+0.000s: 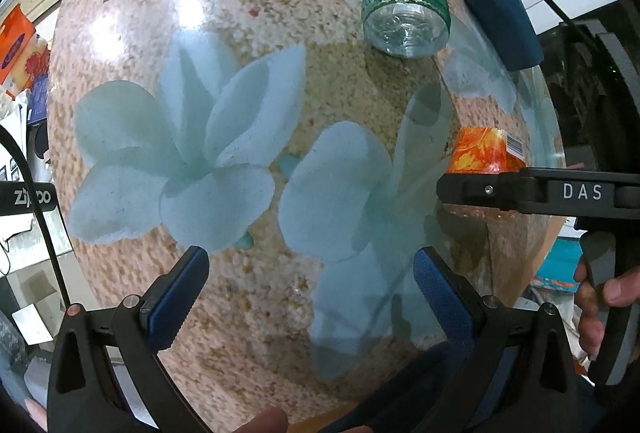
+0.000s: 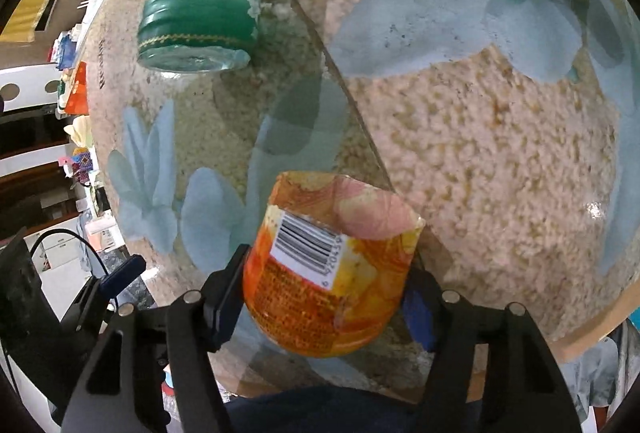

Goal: Flip cup upright
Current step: 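Lift the orange cup with the right gripper and rotate it rim-up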

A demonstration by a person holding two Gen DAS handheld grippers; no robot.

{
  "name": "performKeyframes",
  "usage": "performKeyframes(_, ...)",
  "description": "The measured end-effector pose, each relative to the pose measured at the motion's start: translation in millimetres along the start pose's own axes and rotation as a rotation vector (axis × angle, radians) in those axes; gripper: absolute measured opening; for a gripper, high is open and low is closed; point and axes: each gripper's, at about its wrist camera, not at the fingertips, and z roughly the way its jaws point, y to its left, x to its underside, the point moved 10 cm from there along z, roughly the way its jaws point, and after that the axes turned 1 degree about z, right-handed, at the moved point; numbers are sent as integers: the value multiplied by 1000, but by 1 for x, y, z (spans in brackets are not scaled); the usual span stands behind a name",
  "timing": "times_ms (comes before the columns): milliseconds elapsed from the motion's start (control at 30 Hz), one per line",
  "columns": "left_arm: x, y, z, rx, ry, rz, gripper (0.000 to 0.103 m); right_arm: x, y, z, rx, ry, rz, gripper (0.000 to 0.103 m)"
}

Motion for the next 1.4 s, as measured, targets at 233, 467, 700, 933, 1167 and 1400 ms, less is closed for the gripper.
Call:
performKeyframes(233,4,-5,-2,-8,-9,-2,103,7,13,-20,44,-98,-155,66)
performKeyframes(467,-3,-11,-14,-13,-32,4,103,10,29,-54,52,-273,-353,66)
performKeyframes(700,-18,-21,-27,-20,-71,30,103,1,41,-96,33,-490,-550,66)
performKeyframes(933,-37,-34,-25,-7,-115,54,103,-1,39,-103,58,-667,-721,66)
performKeyframes(1167,-42,-46,-3,-73,-127,144,103,-3,21,-86,50,-745,-820,66)
performKeyframes(1400,-39,-54,20,-102,-105,184,103,-10,1,-54,50,-726,-874,66)
